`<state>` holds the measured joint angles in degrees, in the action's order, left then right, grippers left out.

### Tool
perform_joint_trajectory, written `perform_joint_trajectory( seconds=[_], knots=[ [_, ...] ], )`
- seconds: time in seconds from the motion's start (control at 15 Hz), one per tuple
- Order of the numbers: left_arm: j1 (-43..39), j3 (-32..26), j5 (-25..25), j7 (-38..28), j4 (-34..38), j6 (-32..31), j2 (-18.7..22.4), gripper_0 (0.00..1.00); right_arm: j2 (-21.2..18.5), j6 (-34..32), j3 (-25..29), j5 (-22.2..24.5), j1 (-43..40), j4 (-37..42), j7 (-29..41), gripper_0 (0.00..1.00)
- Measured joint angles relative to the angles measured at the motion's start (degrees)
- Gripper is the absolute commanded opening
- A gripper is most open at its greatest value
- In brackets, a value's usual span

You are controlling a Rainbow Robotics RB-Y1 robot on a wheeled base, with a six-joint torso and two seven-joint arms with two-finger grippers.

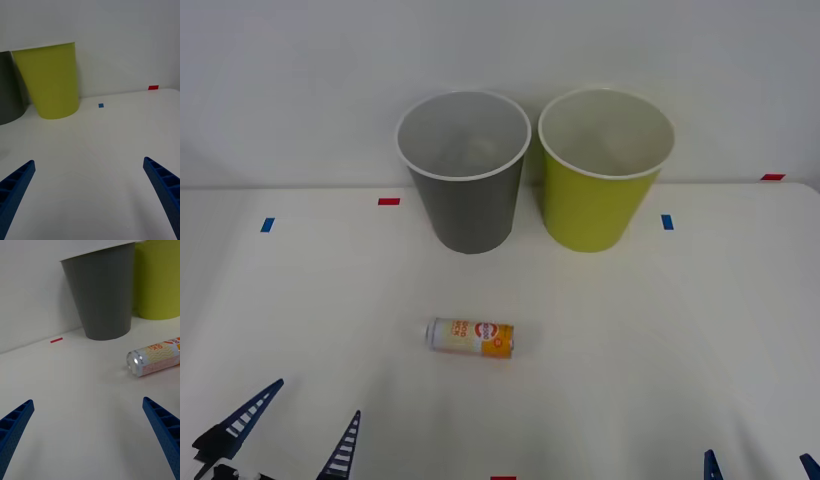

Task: Put cans in the gray bin and PET bottles in the light green bin.

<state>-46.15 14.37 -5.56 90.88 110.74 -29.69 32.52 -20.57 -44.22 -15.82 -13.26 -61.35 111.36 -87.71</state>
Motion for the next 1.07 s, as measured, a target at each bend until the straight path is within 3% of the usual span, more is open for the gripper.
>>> perform_joint_trajectory(
  seconds=[0.27,0.67,1.07],
  knots=[
    [7.7,3.6,-0.4,-0.1,0.0,3.0,10.5,1.0,0.0,0.0,0.0,0.0,0.0,0.0,0.0,1.0],
    [21.4,11.5,-3.9,-0.1,1.2,12.2,20.8,1.0,0.0,0.0,0.0,0.0,0.0,0.0,0.0,1.0],
    [30.1,15.2,-4.8,0.0,8.6,28.9,25.9,1.0,0.0,0.0,0.0,0.0,0.0,0.0,0.0,1.0]
  ],
)
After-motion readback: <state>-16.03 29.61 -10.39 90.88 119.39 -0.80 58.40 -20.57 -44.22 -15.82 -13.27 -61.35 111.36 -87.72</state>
